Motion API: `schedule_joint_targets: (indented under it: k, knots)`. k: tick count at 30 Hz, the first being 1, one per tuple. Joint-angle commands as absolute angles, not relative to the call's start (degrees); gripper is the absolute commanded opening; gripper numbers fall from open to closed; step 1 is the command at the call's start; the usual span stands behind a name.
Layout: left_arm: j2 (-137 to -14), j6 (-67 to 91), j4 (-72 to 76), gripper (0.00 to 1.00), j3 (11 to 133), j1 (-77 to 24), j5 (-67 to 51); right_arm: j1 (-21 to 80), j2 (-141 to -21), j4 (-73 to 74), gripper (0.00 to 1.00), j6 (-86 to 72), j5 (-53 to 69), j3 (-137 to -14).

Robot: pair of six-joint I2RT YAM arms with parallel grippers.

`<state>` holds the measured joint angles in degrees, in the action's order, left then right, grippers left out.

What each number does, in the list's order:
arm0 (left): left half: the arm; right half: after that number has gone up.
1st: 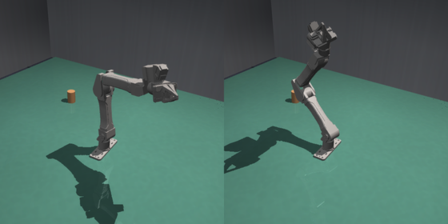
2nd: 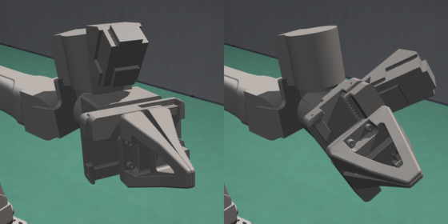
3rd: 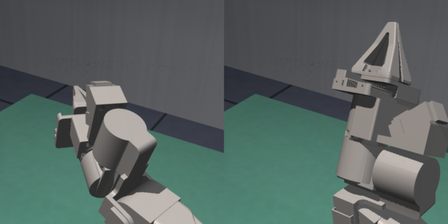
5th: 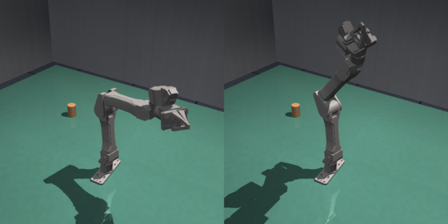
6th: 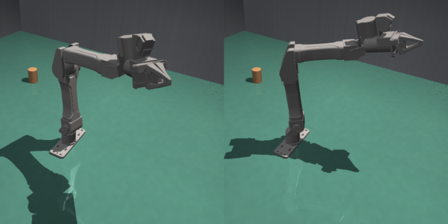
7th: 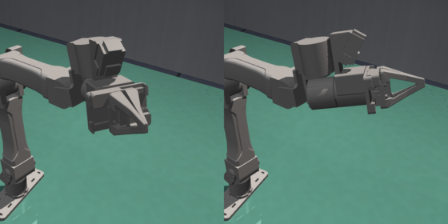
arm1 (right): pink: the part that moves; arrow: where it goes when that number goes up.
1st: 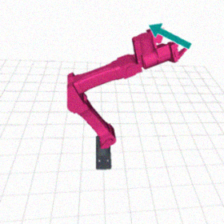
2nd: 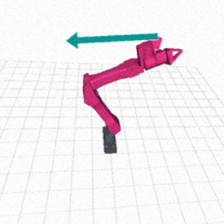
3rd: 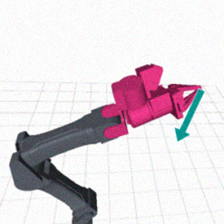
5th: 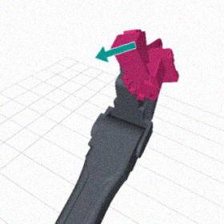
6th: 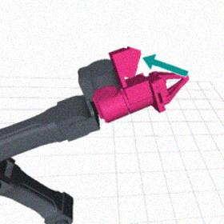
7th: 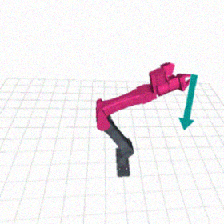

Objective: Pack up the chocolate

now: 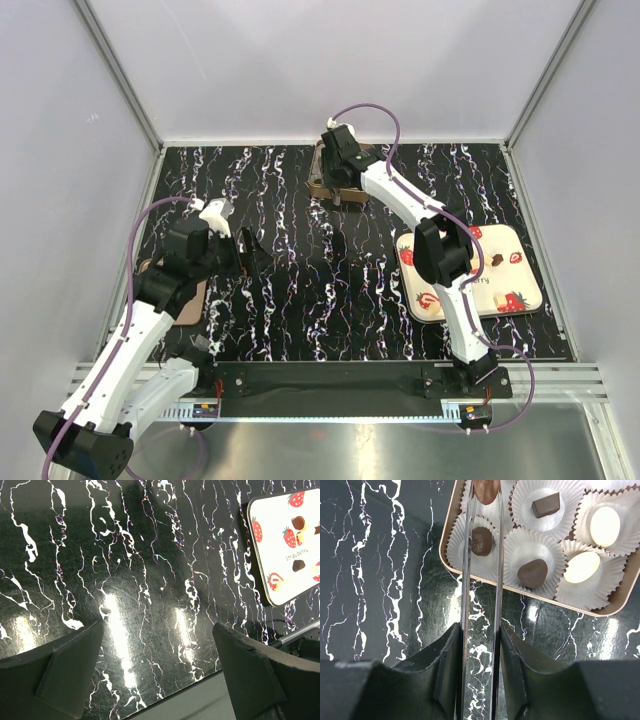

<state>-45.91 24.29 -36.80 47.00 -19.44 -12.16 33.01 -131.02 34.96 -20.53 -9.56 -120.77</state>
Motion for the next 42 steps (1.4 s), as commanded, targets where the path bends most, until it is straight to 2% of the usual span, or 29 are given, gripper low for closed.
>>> schedule_joint_targets:
  k: [1,20,27,30,39,42]
  knots:
    - [-45.79,23.47,-35.68,0.99,49.13,-19.42,-11.51,33.57,-130.69,33.92,0.41,-19.25,-11.42,-124.45]
    - [-44.39,23.64,-37.18,0.99,49.92,-19.34,-11.25,34.01,-131.05,37.79,0.45,-18.20,-13.97,-128.23]
    - [-44.03,23.47,-37.62,0.99,50.36,-19.42,-10.99,33.93,-122.64,47.01,0.44,-15.91,-20.20,-133.16]
    - [-43.68,23.82,-37.00,0.99,50.10,-19.34,-11.42,33.92,-114.21,50.27,0.45,-16.96,-22.15,-128.17]
    - [-42.27,24.08,-36.39,0.99,48.69,-19.42,-12.22,33.58,-84.68,59.14,0.46,-28.73,-23.12,-89.87]
    - [-42.54,23.99,-36.39,0.99,48.87,-19.34,-12.48,31.65,-76.77,63.62,0.47,-34.00,-24.16,-81.69]
